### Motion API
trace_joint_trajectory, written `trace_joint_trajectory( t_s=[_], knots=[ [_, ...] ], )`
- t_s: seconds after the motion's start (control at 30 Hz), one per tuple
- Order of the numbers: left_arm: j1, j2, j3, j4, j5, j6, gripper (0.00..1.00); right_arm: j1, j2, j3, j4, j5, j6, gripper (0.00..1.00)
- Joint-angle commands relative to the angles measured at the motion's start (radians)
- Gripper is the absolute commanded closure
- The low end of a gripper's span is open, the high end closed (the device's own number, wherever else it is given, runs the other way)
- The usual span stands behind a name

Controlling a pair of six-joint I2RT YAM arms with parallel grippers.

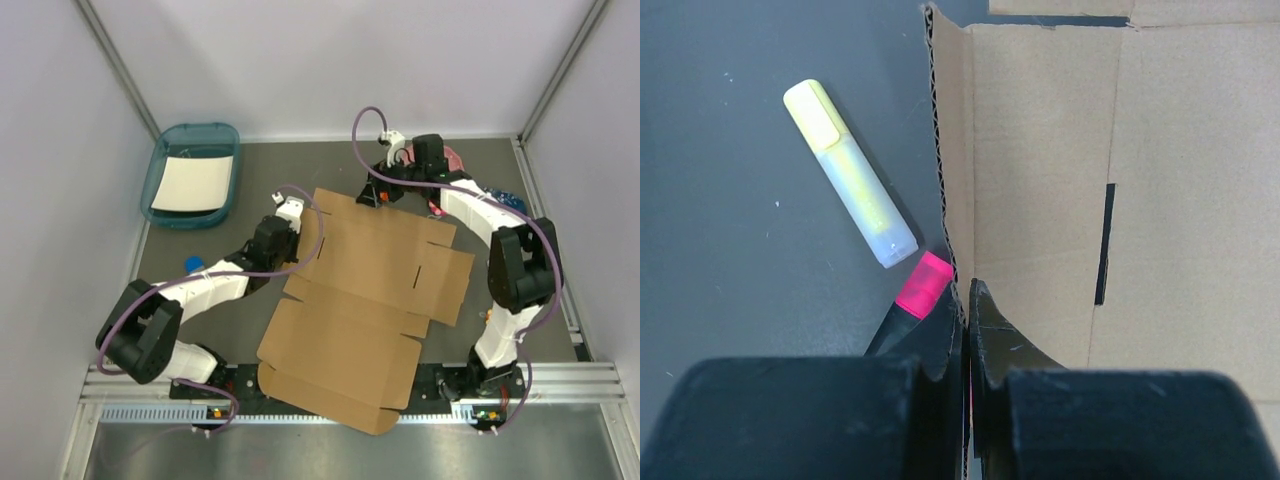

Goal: Fold the paper box

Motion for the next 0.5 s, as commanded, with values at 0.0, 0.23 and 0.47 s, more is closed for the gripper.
trace_joint_trajectory(
  t_s=[0.0, 0.23, 0.47],
  knots=[
    [-0.009, -0.034, -0.016, 0.069, -0.036, 0.010, 1.00, 0.000, 0.043, 0.015, 0.028, -0.038, -0.009, 0.18],
    [-0.011, -0.023, -0.002, 0.044, -0.059, 0.005, 1.00, 0.019, 0.064, -0.010, 0.026, -0.032, -0.018, 0.24],
    [-0.011, -0.022, -0.004, 0.038, -0.064, -0.019, 1.00, 0.074, 0.093, 0.013, -0.018, 0.017, -0.054, 0.35]
  ],
)
